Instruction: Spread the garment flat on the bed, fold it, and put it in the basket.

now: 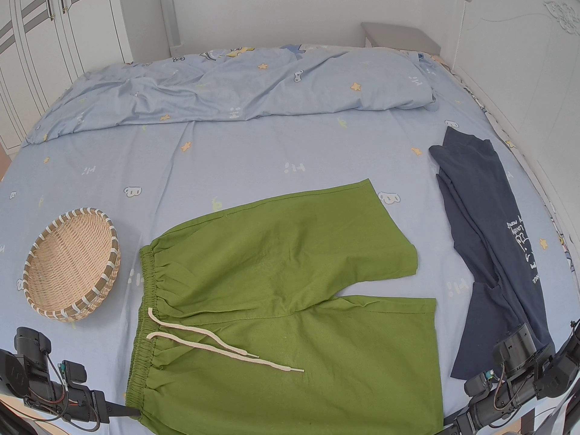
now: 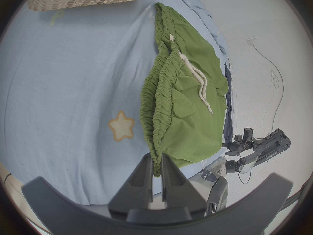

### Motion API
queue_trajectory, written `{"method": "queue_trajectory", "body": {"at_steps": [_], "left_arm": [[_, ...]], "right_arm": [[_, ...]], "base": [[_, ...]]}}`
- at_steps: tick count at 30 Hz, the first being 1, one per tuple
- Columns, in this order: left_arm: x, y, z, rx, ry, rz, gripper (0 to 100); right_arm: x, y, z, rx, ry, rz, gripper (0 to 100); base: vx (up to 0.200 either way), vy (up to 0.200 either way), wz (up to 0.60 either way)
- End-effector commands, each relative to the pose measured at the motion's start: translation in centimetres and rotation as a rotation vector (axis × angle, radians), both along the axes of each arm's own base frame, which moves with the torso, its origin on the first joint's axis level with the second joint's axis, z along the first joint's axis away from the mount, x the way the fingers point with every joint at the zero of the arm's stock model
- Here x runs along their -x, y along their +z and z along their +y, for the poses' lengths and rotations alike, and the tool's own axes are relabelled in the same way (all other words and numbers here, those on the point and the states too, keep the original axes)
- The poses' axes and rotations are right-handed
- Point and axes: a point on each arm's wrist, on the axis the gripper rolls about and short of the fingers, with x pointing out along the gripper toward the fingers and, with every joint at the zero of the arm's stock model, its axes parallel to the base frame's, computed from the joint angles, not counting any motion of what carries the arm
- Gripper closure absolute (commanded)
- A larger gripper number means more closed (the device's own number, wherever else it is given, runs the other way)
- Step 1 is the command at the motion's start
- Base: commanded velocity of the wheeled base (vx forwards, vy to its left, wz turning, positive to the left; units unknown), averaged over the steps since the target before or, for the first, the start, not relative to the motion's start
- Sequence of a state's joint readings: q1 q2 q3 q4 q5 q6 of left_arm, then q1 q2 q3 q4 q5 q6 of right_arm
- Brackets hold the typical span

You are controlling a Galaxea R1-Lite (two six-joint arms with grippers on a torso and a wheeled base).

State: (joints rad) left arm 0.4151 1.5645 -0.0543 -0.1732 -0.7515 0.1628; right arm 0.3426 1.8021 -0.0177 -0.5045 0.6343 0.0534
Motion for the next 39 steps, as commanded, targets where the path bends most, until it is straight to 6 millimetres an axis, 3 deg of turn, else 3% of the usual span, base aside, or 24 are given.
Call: {"method": "queue_trajectory", "body": {"at_steps": [1, 12, 13, 34, 39], "left_arm": [[0.0, 0.0, 0.0, -0.001, 0.001, -0.002, 100], [0.0, 0.0, 0.0, 0.001, 0.002, 0.002, 100], [0.0, 0.0, 0.0, 0.002, 0.002, 0.003, 100], [-0.1, 0.0, 0.1, 0.004, 0.010, 0.007, 100], [-0.2, 0.3, 0.1, 0.018, 0.020, 0.016, 100]], "right_arm": [[0.1, -0.1, 0.2, 0.002, 0.018, 0.009, 0], [0.0, 0.0, 0.5, -0.022, 0.013, 0.030, 0], [0.0, 0.0, 0.5, -0.024, 0.014, 0.030, 100], [0.8, 0.5, -1.6, -0.016, -0.100, 0.042, 100], [-0.2, 2.7, -1.2, -0.069, -0.111, -0.101, 100]], "base": [[0.000, 0.000, 0.00], [0.000, 0.000, 0.00], [0.000, 0.000, 0.00], [0.000, 0.000, 0.00], [0.000, 0.000, 0.00]]}}
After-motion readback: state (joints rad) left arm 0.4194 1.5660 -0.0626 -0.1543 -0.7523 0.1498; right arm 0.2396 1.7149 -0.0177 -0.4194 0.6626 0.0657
